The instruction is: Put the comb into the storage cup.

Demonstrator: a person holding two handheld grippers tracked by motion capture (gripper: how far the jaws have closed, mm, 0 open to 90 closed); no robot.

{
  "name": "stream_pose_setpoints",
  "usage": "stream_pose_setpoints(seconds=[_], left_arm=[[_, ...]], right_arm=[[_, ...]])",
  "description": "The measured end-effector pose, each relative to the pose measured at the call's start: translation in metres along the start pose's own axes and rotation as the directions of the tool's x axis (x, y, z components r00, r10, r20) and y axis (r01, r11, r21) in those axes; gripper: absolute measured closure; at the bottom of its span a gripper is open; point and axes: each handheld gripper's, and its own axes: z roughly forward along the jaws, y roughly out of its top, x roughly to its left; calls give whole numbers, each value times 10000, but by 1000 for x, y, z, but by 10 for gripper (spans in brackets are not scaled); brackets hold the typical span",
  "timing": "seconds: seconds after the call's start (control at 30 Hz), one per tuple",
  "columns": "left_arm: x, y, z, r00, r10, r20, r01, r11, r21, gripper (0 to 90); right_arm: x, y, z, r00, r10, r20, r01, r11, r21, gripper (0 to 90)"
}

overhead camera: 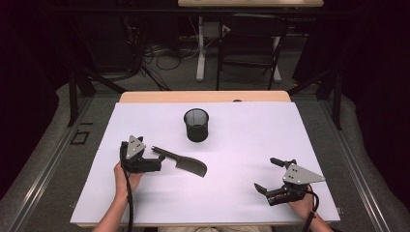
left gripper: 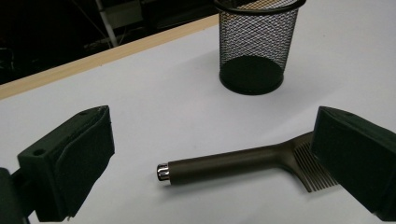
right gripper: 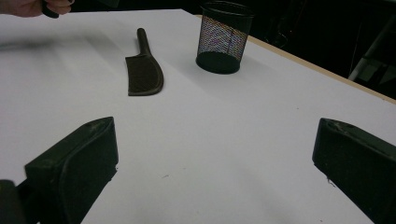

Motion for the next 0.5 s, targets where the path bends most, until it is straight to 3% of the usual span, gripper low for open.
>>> stream_pose_setpoints(seconds=[0.5], left_arm=[[8, 7, 22, 9986, -376, -381, 401, 9968, 689, 0]], right_arm=[[0, 0, 1, 10000, -93, 13, 93, 9999, 81, 0]])
